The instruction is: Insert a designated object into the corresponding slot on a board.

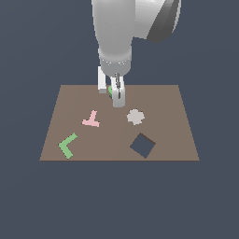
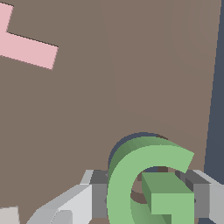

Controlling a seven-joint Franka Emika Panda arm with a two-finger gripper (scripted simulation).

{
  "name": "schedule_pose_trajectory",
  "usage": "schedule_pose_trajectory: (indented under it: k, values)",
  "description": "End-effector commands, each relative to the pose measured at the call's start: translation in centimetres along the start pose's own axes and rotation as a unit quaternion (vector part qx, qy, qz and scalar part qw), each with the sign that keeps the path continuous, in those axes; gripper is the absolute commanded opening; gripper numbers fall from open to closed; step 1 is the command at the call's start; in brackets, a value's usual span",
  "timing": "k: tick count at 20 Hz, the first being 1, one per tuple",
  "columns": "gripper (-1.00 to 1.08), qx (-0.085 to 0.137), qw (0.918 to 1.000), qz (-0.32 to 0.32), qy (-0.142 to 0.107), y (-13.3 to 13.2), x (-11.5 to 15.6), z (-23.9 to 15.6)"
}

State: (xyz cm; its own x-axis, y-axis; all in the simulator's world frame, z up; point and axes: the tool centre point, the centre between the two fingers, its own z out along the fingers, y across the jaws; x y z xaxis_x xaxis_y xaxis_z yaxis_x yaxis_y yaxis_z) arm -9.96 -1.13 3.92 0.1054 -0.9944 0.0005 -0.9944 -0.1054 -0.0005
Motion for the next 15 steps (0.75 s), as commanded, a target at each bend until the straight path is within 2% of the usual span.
schedule_pose_trajectory:
  k: [1, 5, 6, 15]
  values:
    - [-1.00, 0.001, 1.0000, 0.001, 0.000, 0.00, 0.03, 0.38]
    - [-1.00, 0.001, 1.0000, 0.003, -0.001, -0.01, 0.03, 0.89]
    - [1.00, 0.001, 1.0000, 0.003, -0.001, -0.01, 0.03, 0.89]
    - [1.00, 0.001, 1.0000, 0.003, -0.001, -0.01, 0.03, 0.89]
